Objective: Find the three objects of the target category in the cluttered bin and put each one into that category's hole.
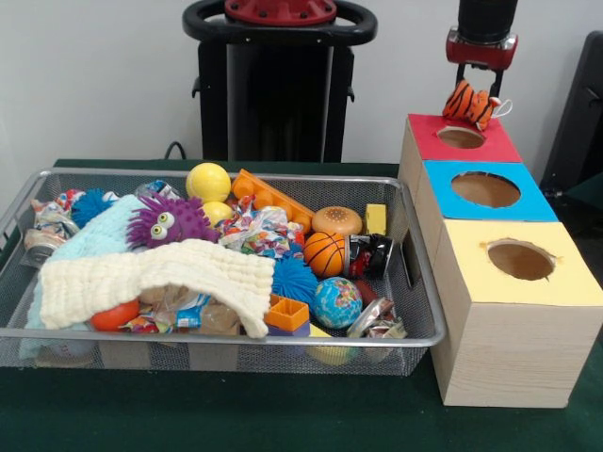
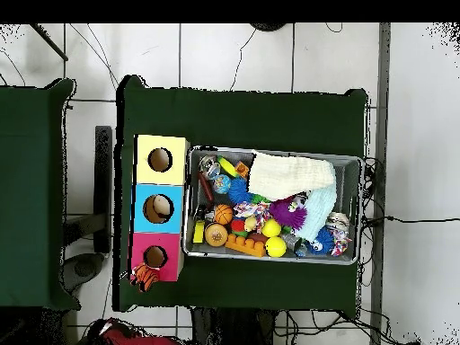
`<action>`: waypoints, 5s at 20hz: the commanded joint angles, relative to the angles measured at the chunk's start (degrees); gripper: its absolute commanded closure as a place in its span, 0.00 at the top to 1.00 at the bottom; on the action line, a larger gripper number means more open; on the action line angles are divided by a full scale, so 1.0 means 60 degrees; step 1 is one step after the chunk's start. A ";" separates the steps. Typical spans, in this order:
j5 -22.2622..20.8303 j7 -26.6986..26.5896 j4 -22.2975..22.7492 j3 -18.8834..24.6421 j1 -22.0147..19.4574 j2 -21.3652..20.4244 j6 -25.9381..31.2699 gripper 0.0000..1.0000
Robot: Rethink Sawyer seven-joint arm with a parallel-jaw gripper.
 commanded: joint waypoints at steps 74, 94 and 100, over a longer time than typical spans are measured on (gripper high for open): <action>-0.0096 0.1084 -0.3642 -0.2272 0.0856 -0.0561 0.3055 1.00; -0.0718 0.0398 -0.3216 -0.1589 -0.0423 -0.0793 0.2657 1.00; -0.0902 0.0489 -0.3291 -0.1576 -0.0327 -0.0790 0.2777 1.00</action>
